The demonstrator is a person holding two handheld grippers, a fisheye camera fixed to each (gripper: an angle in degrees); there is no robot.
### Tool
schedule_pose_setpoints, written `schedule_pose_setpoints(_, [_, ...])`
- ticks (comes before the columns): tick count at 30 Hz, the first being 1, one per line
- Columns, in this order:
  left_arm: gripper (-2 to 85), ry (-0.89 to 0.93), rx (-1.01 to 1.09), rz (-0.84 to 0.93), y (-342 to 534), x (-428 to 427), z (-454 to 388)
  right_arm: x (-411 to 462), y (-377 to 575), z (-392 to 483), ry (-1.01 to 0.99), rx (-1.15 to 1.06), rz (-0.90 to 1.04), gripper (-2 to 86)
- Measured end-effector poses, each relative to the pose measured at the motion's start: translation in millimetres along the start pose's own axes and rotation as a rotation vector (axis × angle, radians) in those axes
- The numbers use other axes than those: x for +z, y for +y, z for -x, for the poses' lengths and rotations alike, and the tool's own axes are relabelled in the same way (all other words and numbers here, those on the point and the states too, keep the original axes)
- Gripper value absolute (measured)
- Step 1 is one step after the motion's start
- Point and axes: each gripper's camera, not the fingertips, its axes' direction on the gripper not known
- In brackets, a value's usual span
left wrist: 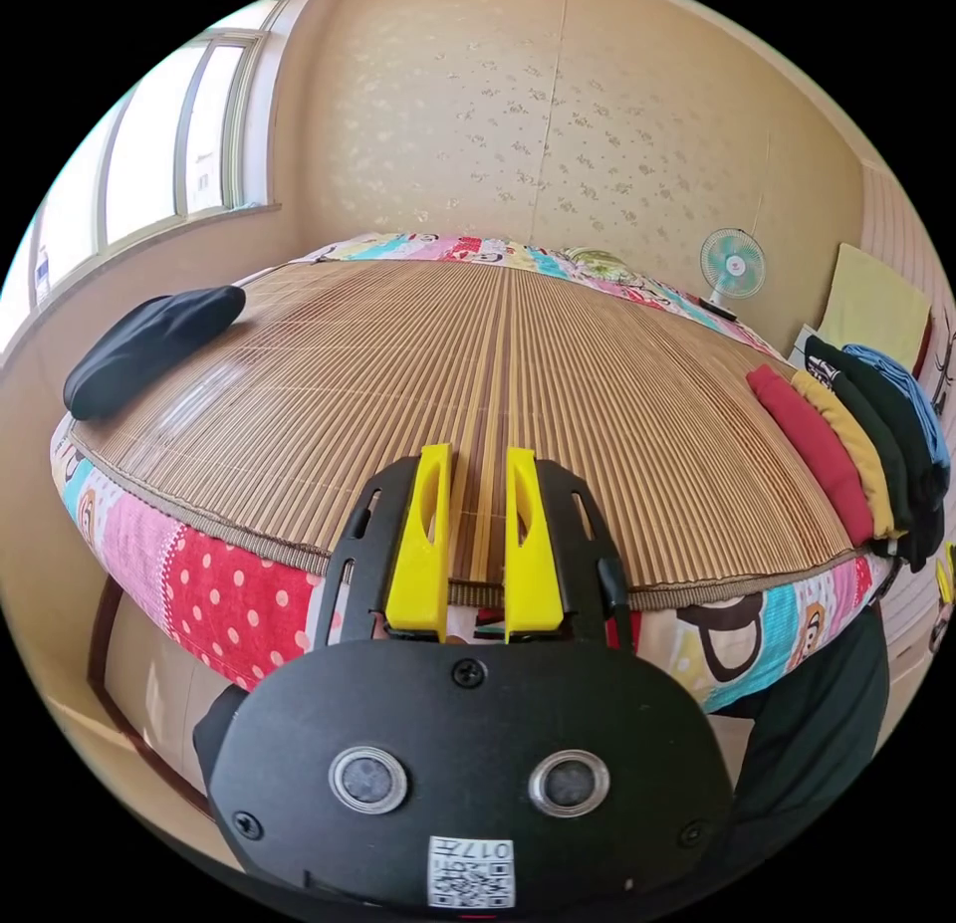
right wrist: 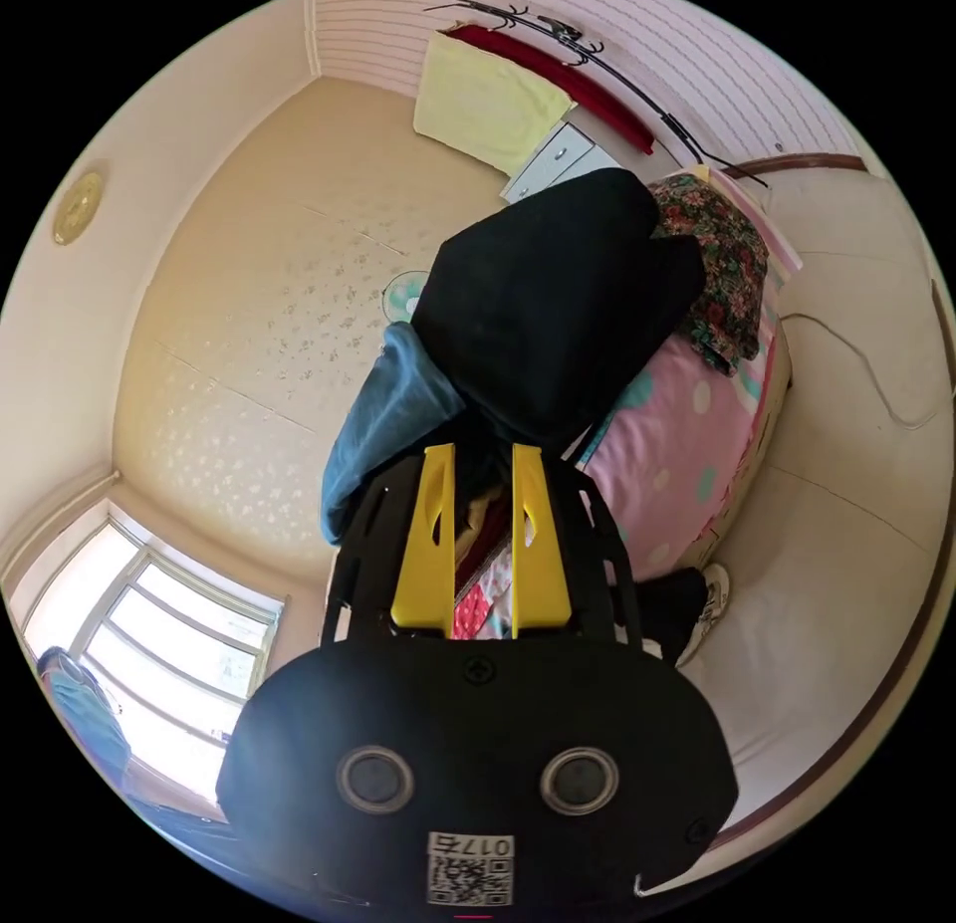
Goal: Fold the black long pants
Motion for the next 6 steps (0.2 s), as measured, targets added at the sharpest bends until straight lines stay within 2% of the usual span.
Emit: schedule_pose_setpoints(6, [8.7,-0.002,0.000,0.001,2.0,8.1,-0.3,-2.8,-1.8,-1.5,-0.004,0.023,0.050,8.6])
